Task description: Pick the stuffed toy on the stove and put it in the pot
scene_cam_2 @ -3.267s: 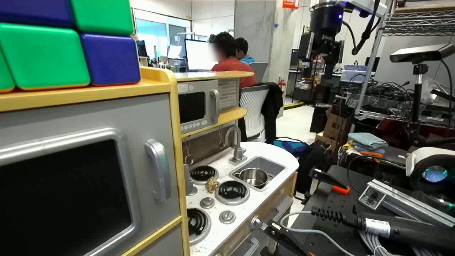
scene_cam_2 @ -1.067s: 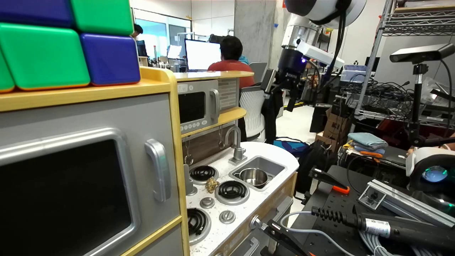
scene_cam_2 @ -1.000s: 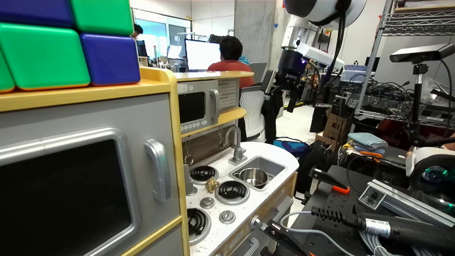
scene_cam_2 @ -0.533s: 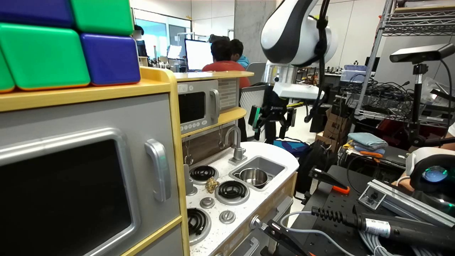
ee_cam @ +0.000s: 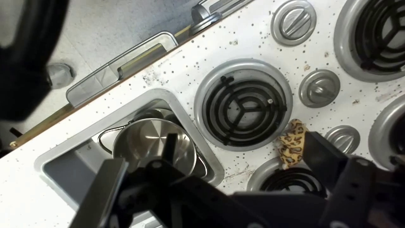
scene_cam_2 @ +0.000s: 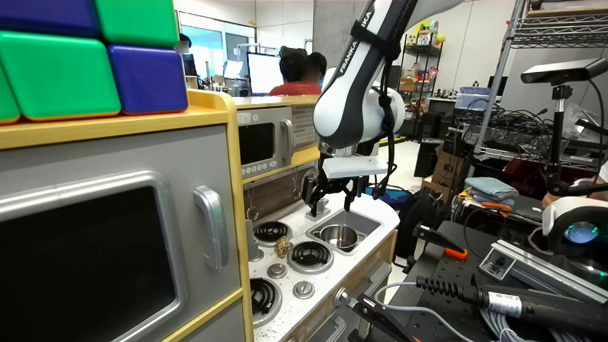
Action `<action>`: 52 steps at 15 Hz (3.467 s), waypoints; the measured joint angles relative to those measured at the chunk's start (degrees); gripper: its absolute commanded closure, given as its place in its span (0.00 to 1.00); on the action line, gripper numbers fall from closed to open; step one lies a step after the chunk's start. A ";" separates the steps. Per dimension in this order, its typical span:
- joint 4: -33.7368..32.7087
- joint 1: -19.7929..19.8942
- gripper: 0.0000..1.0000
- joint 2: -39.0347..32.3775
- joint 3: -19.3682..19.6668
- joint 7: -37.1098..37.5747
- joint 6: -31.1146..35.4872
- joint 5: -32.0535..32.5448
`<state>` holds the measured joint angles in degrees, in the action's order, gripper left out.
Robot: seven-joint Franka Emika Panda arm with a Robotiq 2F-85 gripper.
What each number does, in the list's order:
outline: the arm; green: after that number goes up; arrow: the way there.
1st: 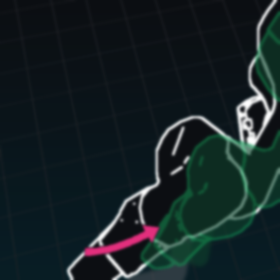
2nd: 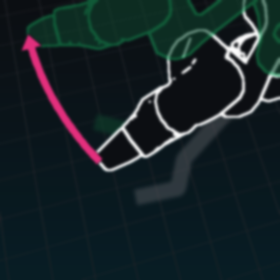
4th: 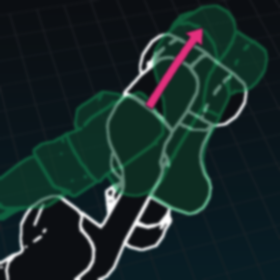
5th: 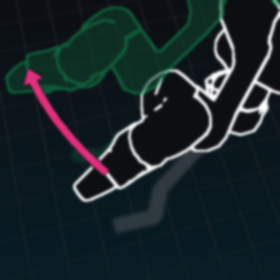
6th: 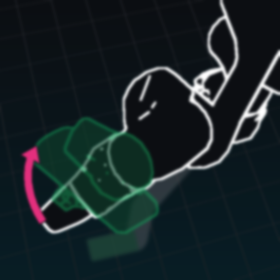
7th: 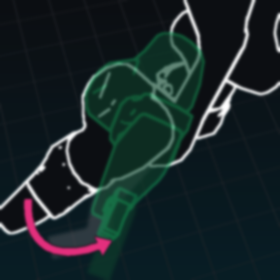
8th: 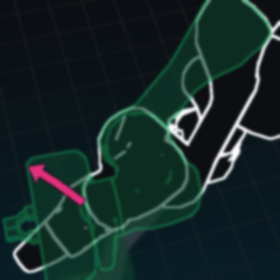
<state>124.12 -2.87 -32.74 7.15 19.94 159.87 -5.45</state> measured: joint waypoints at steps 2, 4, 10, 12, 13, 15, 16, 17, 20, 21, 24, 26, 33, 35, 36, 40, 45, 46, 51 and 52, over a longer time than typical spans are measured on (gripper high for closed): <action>0.13 0.05 0.00 0.11 0.16 -0.01 0.00 0.00; 0.12 0.07 0.00 0.12 0.17 -0.01 -0.01 0.00; -3.21 -0.43 0.00 -4.67 0.01 2.09 0.78 -0.50; -6.19 -1.23 0.00 -8.20 0.10 4.21 1.66 -0.53; -7.99 -1.88 0.00 -10.20 0.34 5.51 2.16 -0.53; -12.10 -3.61 0.00 -14.23 1.31 8.24 2.28 -0.54; -14.32 -4.60 0.00 -16.30 1.92 9.77 2.28 -0.57; -16.52 -5.60 0.00 -18.29 2.55 11.24 2.28 -0.61; -22.61 -8.12 0.00 -23.70 4.09 15.25 2.28 -0.65; -24.48 -8.66 0.00 -25.26 4.35 16.38 2.28 -0.66; -29.13 -9.36 0.00 -28.85 4.55 18.76 2.28 -0.66; -31.74 -9.50 0.25 -30.82 4.74 19.61 2.28 -0.66; -35.57 -9.37 0.71 -33.75 5.89 20.44 1.95 -0.66; -36.18 -9.28 0.88 -33.83 5.90 20.48 2.02 -0.66; -36.43 -9.28 0.96 -33.83 5.90 20.50 2.03 -0.66; -36.91 -9.13 0.98 -33.92 5.88 20.57 2.02 -0.69; -33.91 -6.32 0.96 -31.17 5.58 19.77 2.03 -0.96; -32.26 -5.48 0.96 -29.79 5.59 19.18 2.26 -1.00; -19.85 -3.53 0.96 -21.16 8.10 16.36 8.32 -1.01; -17.75 -3.84 0.96 -19.86 9.58 16.37 8.95 -1.01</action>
<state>106.37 -6.71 -52.60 16.72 36.31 168.82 -6.46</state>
